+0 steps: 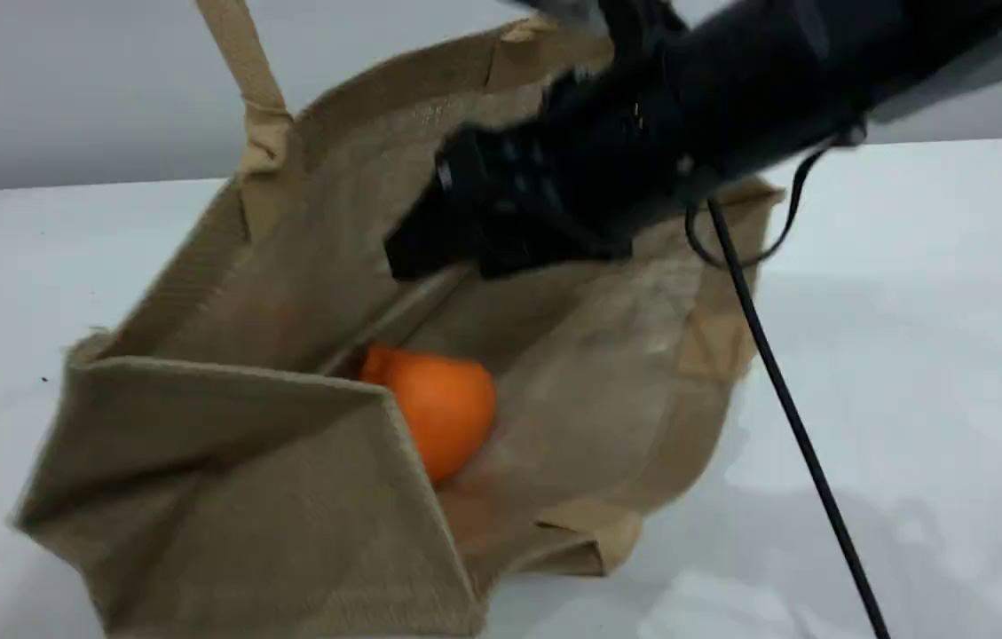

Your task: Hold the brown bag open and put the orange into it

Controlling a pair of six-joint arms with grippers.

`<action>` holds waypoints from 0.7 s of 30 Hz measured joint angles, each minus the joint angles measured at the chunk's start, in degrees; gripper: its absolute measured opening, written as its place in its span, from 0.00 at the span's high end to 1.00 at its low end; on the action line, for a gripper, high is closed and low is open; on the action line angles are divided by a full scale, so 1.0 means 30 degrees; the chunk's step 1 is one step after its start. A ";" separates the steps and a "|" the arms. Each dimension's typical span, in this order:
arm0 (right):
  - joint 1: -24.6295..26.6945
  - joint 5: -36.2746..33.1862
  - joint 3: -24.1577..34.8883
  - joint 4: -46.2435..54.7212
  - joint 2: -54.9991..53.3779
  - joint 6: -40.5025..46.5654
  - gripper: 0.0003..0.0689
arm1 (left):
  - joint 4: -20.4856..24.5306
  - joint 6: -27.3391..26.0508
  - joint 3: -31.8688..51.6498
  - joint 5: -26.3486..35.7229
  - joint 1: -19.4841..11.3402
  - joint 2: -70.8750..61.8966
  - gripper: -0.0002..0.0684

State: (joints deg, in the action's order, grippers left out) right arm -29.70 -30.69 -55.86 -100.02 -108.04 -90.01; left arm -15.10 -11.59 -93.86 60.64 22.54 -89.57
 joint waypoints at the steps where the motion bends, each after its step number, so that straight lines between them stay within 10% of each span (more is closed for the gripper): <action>1: 0.0000 0.0024 0.0000 0.0018 0.0269 0.0000 0.30 | 0.0000 0.0000 0.0019 -0.0099 0.0000 0.0000 0.86; 21: 0.0609 -0.0511 0.0017 1.4437 0.8782 1.2062 0.29 | -0.0022 -0.0010 0.4082 -0.3872 0.0000 -0.0035 0.86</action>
State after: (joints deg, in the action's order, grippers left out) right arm -27.88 -32.22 -55.81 -56.70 -81.69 -53.82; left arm -15.16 -11.62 -81.61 49.02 22.54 -89.67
